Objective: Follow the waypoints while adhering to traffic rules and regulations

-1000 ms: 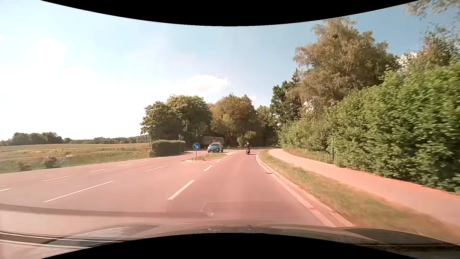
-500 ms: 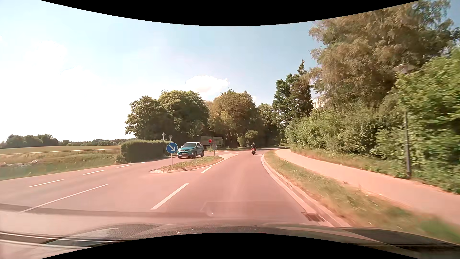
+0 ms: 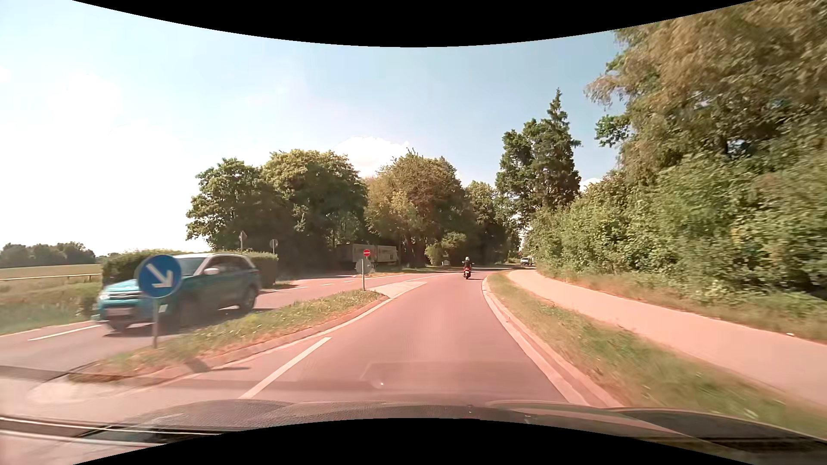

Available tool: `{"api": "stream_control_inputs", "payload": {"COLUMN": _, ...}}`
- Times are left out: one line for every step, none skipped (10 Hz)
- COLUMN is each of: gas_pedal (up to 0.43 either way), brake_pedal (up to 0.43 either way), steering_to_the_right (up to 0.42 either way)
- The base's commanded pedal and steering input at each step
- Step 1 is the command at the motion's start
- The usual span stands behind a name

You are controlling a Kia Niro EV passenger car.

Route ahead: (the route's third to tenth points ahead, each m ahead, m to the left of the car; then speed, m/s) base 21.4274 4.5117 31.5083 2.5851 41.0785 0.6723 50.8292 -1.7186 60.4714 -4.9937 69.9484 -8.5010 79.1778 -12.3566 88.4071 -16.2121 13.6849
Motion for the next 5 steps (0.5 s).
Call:
{"api": "stream_control_inputs", "payload": {"gas_pedal": 0.228, "brake_pedal": 0.006, "steering_to_the_right": 0.007}}
{"api": "stream_control_inputs", "payload": {"gas_pedal": 0.228, "brake_pedal": 0.006, "steering_to_the_right": 0.009}}
{"api": "stream_control_inputs", "payload": {"gas_pedal": 0.24, "brake_pedal": 0.006, "steering_to_the_right": 0.019}}
{"api": "stream_control_inputs", "payload": {"gas_pedal": 0.24, "brake_pedal": 0.006, "steering_to_the_right": 0.025}}
{"api": "stream_control_inputs", "payload": {"gas_pedal": 0.24, "brake_pedal": 0.006, "steering_to_the_right": 0.029}}
